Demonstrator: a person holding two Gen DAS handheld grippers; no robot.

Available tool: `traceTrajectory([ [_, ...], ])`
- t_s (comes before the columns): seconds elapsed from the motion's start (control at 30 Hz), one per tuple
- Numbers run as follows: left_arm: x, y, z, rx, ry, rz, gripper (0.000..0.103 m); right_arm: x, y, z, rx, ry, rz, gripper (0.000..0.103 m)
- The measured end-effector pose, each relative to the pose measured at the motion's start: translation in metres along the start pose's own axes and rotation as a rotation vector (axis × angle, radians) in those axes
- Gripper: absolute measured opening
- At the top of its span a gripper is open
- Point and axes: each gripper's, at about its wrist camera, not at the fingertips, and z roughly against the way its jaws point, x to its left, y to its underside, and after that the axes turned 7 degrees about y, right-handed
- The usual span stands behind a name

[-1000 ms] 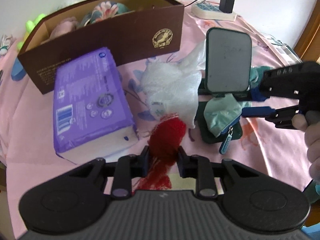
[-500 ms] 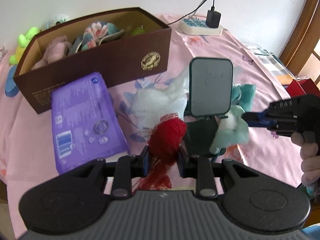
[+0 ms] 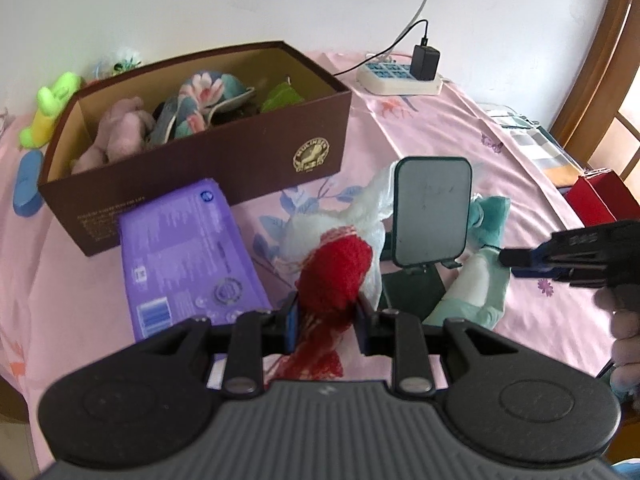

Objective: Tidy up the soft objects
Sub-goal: 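Lift the red yarn item and blue pouch and carry them toward the box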

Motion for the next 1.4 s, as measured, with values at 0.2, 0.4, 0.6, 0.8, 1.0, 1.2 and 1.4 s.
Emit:
traceTrajectory([
  [0.2,0.006,-0.003,0.002,0.001,0.014,-0.019,0.028,0.002,0.007,-0.005,0.038,-0.032,-0.113,0.010],
  [0.4,0.015,-0.003,0.004,0.008,0.026,-0.033,0.028,0.014,0.005,-0.004,-0.023,0.107,-0.074,0.012],
  [0.6,0.022,-0.005,0.006,0.003,0.057,-0.058,0.029,0.008,0.009,-0.005,-0.027,0.033,-0.095,0.013],
  [0.8,0.026,-0.006,0.005,0.011,0.103,-0.098,0.029,0.013,0.022,-0.006,-0.009,-0.023,-0.033,0.016],
  [1.0,0.032,-0.005,-0.002,0.032,0.137,-0.117,0.029,0.026,0.031,-0.010,-0.088,0.001,0.020,0.017],
  [1.2,0.033,-0.008,-0.007,0.038,0.160,-0.134,0.030,0.046,0.034,-0.023,-0.134,0.063,0.145,0.019],
  [1.4,0.037,-0.010,-0.007,0.037,0.169,-0.142,0.030,0.037,0.038,-0.017,-0.169,0.065,0.132,0.000],
])
